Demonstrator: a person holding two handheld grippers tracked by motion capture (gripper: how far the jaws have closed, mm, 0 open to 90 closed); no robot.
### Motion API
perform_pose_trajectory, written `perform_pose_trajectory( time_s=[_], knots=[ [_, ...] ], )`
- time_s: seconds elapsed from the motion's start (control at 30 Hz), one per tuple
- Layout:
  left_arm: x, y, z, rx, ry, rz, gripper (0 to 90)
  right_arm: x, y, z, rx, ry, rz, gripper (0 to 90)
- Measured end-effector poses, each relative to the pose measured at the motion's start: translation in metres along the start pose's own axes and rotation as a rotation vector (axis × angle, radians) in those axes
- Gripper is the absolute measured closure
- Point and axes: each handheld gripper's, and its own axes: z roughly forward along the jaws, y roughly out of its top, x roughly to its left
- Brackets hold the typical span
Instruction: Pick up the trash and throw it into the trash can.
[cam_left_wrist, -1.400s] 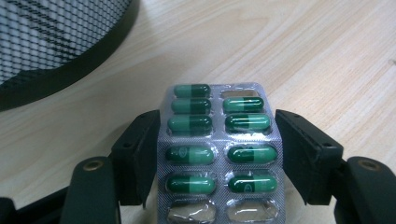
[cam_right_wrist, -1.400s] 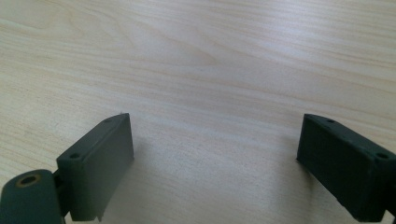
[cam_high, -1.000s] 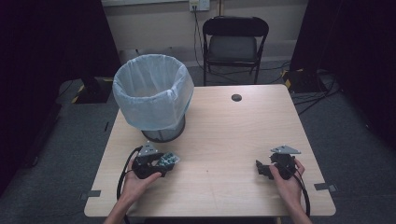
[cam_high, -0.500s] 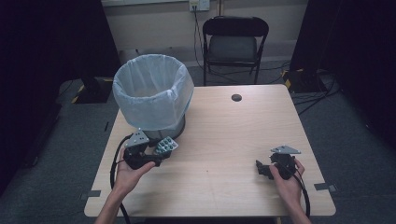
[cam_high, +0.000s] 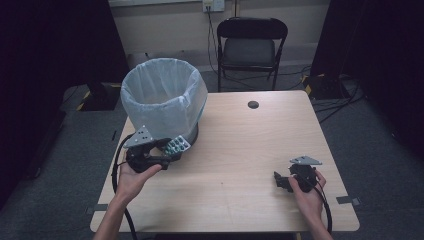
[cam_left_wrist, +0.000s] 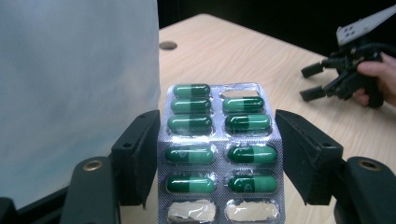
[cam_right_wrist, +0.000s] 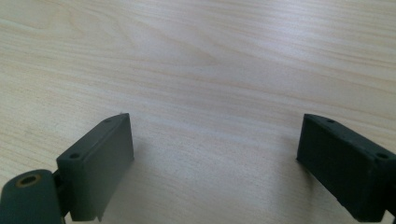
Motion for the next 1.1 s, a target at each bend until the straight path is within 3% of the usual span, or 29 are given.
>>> perform_pose_trajectory(
  time_s=[0.13,0.3,0.5,0.67,0.77,0.93,1.1],
  knots=[
    [0.002,0.012,-0.005,-0.034,-0.008,0.002,34.1,0.0,0.0,0.0,0.0,0.0,0.0,9.8],
    [0.002,0.033,-0.012,-0.058,-0.034,0.051,34.1,0.0,0.0,0.0,0.0,0.0,0.0,9.8],
    [0.003,0.057,-0.02,-0.095,-0.039,0.078,34.1,0.0,0.0,0.0,0.0,0.0,0.0,9.8],
    [0.003,0.071,-0.024,-0.105,-0.051,0.1,34.2,0.0,0.0,0.0,0.0,0.0,0.0,9.8],
    [0.01,0.079,-0.024,-0.109,-0.056,0.1,34.1,0.0,0.0,0.0,0.0,0.0,0.0,9.8],
    [0.019,0.092,-0.026,-0.128,-0.05,0.097,34.1,0.0,0.0,0.0,0.0,0.0,0.0,9.8],
    [0.028,0.106,-0.031,-0.159,-0.017,0.104,34.1,0.0,0.0,0.0,0.0,0.0,0.0,9.8]
  ],
)
